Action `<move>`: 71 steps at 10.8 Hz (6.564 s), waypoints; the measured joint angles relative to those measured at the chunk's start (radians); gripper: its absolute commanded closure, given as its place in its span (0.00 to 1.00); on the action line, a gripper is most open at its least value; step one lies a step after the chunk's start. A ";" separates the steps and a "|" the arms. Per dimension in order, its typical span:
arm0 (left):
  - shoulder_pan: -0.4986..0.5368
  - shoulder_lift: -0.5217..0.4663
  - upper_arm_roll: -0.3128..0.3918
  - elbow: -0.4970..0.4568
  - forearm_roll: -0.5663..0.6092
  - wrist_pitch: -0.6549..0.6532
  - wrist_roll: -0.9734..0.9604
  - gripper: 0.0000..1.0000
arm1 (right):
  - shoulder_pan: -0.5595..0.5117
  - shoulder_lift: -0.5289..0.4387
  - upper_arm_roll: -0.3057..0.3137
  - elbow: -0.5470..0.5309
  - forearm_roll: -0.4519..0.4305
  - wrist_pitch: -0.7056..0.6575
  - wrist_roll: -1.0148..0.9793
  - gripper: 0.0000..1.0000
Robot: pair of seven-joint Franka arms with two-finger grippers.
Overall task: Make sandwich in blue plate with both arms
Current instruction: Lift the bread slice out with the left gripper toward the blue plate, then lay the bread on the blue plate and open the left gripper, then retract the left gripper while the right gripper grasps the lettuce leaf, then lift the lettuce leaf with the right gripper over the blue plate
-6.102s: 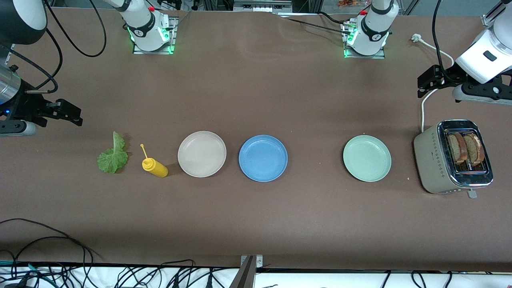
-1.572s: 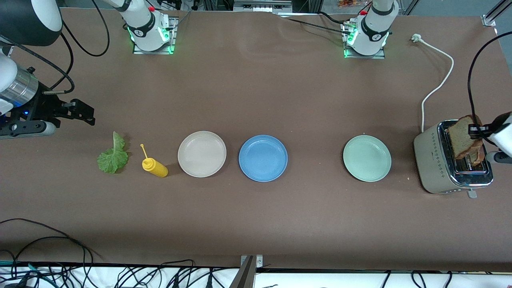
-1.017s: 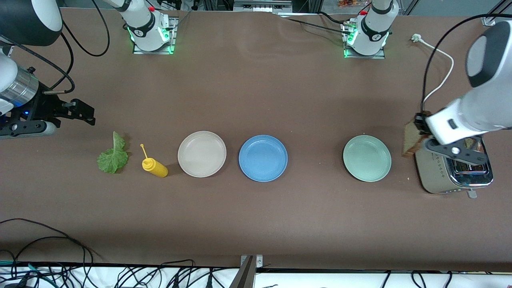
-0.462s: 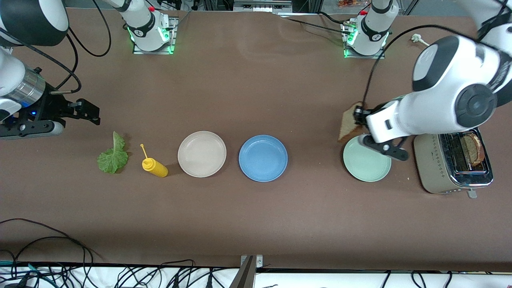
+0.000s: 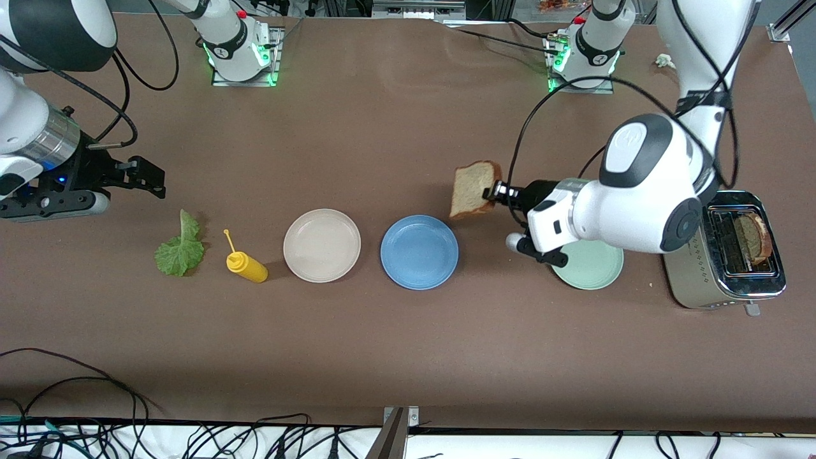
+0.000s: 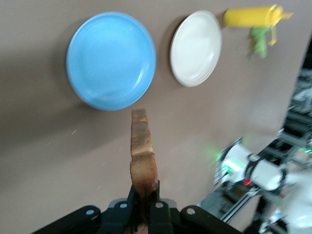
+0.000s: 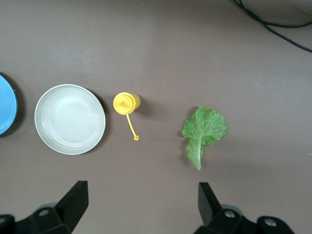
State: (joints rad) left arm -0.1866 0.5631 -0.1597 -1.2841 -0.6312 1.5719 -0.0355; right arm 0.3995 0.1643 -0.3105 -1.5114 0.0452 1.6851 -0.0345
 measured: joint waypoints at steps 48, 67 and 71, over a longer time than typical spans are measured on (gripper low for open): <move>0.168 -0.634 0.118 -0.406 0.635 0.024 0.277 0.00 | -0.148 0.279 -0.007 -0.455 0.139 0.678 -0.350 0.00; 0.152 -0.608 0.127 -0.407 0.635 0.014 0.274 0.00 | -0.178 0.231 0.046 -0.386 0.139 0.506 -0.548 1.00; 0.152 -0.608 0.129 -0.407 0.635 0.013 0.274 0.00 | -0.132 0.195 0.071 -0.093 0.136 0.115 -0.397 1.00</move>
State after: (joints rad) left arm -0.0349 -0.0449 -0.0310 -1.6912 0.0034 1.5844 0.2386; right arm 0.2675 0.3588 -0.2397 -1.6044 0.1817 1.8004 -0.4319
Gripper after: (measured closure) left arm 0.000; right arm 0.943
